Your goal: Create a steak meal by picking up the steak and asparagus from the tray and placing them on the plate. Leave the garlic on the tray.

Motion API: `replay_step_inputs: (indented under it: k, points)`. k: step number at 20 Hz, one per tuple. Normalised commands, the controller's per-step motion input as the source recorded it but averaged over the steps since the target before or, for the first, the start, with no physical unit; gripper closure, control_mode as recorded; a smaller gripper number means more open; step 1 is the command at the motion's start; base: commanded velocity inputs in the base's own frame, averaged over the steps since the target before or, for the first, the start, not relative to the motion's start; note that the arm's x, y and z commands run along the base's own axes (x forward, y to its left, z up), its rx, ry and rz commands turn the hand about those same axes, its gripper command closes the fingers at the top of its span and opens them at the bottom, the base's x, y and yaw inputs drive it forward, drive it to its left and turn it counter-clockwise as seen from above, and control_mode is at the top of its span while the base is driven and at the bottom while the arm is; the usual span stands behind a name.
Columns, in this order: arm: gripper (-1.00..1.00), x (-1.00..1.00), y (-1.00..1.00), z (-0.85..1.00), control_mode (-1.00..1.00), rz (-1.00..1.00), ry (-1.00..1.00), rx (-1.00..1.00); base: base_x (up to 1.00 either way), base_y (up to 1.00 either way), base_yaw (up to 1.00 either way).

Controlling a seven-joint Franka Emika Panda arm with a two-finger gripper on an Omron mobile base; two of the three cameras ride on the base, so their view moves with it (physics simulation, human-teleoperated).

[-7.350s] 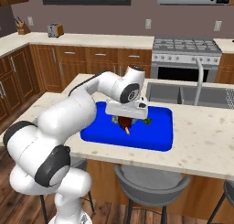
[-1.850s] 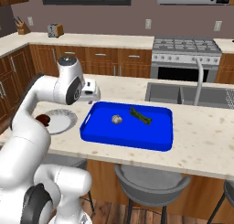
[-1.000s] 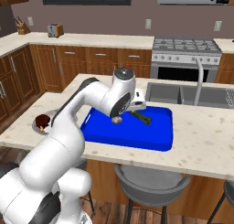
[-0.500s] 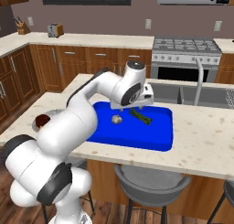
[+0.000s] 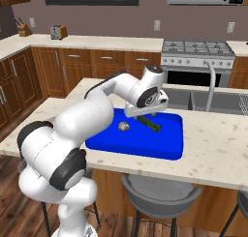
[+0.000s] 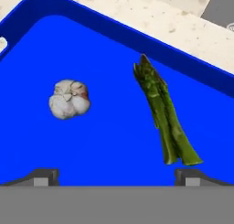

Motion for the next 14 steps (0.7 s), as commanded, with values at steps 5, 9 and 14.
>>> replay_step_inputs:
  k: [5, 9, 14]
  points:
    - [-1.0, 0.23, -0.21, -0.3, -1.0, 0.14, 0.01, 0.0, 0.0, 0.0, 0.0]
    - [-1.0, 0.27, -0.1, -0.32, -1.0, 0.11, 0.0, 0.0, 0.0, 0.0, 0.0]
    - [-1.0, 0.27, -0.06, -0.33, -1.0, 0.1, 0.0, 0.0, 0.0, 0.0, 0.0]
